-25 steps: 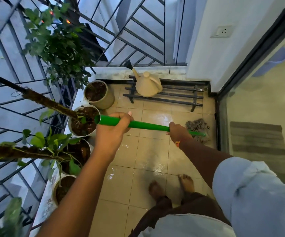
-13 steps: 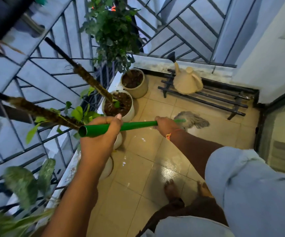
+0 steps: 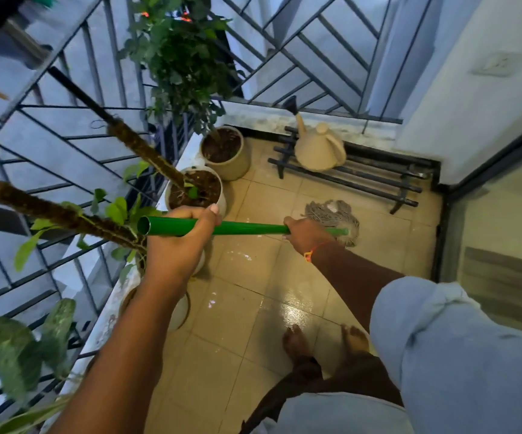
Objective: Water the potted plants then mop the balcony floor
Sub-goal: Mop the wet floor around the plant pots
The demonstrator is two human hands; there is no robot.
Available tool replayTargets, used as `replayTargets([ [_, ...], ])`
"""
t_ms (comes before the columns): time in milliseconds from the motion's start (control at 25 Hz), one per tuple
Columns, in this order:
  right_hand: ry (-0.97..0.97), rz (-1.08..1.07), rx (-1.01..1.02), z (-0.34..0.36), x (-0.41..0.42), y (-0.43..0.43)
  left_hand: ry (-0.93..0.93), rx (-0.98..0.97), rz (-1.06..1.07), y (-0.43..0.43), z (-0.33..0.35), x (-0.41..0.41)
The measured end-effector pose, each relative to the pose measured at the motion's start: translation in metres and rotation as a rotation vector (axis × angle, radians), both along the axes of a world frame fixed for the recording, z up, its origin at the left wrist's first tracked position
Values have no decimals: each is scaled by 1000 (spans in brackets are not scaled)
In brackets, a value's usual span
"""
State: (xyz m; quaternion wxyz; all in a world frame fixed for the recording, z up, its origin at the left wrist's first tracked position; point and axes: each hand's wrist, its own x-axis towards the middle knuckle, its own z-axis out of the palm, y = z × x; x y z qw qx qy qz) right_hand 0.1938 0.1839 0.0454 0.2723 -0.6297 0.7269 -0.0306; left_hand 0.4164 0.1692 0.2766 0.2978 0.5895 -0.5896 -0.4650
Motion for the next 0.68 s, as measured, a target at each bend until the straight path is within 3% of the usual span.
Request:
replayTargets([
  [440, 99, -299, 190, -32, -127, 129, -4, 138, -342, 50, -45, -109],
  [680, 117, -174, 139, -25, -113, 98, -33, 114, -220, 36, -34, -92],
])
